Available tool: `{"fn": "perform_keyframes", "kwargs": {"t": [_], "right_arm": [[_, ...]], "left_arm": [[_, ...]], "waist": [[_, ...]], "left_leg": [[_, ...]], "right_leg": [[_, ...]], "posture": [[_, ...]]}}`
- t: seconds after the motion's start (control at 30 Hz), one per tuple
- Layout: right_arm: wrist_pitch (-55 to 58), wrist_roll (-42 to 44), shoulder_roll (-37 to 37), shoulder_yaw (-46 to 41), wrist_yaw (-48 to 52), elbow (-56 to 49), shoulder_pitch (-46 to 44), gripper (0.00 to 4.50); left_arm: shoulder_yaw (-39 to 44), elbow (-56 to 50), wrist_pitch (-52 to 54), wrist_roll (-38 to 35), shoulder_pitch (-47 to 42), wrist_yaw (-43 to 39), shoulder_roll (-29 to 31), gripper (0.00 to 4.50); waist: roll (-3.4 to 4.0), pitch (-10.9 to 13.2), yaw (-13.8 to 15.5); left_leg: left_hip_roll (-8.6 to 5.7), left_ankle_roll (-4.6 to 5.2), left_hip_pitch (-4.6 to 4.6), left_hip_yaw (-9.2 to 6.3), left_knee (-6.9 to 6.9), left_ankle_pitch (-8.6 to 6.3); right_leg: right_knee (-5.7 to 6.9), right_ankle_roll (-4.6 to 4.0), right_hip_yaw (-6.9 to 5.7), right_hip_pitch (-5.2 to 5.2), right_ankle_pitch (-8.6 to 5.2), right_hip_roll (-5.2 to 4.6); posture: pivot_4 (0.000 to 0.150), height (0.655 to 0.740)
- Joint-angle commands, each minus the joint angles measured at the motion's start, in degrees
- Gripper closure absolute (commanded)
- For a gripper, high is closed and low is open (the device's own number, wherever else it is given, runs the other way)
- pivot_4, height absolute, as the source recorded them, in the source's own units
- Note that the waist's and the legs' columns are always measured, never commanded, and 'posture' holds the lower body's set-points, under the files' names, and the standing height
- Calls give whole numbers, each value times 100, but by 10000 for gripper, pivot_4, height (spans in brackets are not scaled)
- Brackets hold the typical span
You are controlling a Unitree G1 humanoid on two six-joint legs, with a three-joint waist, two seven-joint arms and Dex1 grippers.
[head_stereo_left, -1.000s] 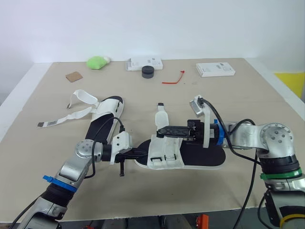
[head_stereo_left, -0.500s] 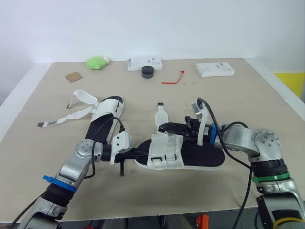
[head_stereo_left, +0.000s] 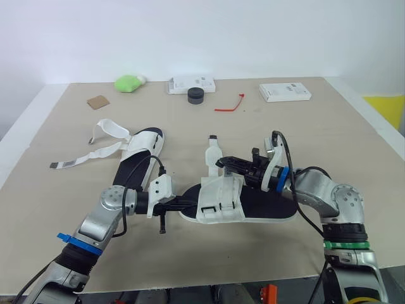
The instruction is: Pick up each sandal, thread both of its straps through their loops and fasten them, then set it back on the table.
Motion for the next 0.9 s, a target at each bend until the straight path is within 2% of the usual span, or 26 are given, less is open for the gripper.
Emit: {"fn": "perform_keyframes", "kwargs": {"t": [0.03, 0.17, 0.23, 0.27, 0.4, 0.47, 0.57, 0.73, 0.9], "right_arm": [[-331, -31, -27, -531, -174, 11, -96, 44276], [-483, -270, -101, -370, -403, -161, 11, 44276], [-440, -361, -154, -340, -210, -267, 75, 44276], [-362, -255, -172, -326, -79, -323, 103, 37020], [-237, -217, -323, -188, 287, -621, 175, 21166], [-241, -69, -368, -130, 264, -572, 215, 9840], [-181, -31, -419, -118, 343, -517, 228, 710], [144, -175, -994, -478, 1576, -396, -249, 710], [590, -862, -1703, -350, 2916, -577, -1124, 710]], "left_arm": [[-201, 334, 178, 323, 209, -10, 107, 45000], [-201, 337, 180, 319, 208, -10, 122, 45000], [-200, 342, 178, 320, 204, -6, 123, 45000], [-200, 344, 176, 319, 202, -8, 125, 45000], [-196, 351, 178, 320, 197, -15, 128, 45000], [-189, 347, 185, 322, 201, -29, 127, 45000], [-187, 352, 185, 332, 196, -40, 120, 45000], [-191, 387, 176, 334, 162, -68, 115, 45000], [-190, 395, 171, 335, 146, -82, 110, 45000]], "waist": [[0, 0, 0], [1, 0, 1], [1, 0, 3], [2, 0, 2], [6, -3, -6], [13, -7, -6], [13, -7, -7], [20, -3, -6], [36, 1, -4]], "left_leg": [[0, 0, 0, 0, -1, 0], [0, 1, -2, 6, -5, 0], [0, 1, -2, 7, -5, 1], [0, 1, -2, 7, -5, 1], [1, 1, -3, 25, -11, 0], [5, 2, -3, 28, -15, 0], [8, 3, -3, 27, -17, 0], [5, 3, -7, 41, -17, 0], [5, 3, -7, 45, -18, 0]], "right_leg": [[0, 0, 0, 0, 0, 0], [0, 0, 3, -7, 0, -1], [0, 0, 3, -8, 0, -2], [0, 0, 3, -8, 0, -3], [0, -1, 9, -19, -1, -4], [0, -5, 9, -24, -1, 3], [0, -8, 9, -24, -3, 9], [0, -3, 21, -30, -2, 6], [0, -2, 23, -36, 0, 7]], "posture": [[1500, 7400], [1500, 7400], [1500, 7400], [1500, 7400], [1500, 7400], [1500, 7400], [1500, 7400], [1500, 7400], [1500, 7400]]}}
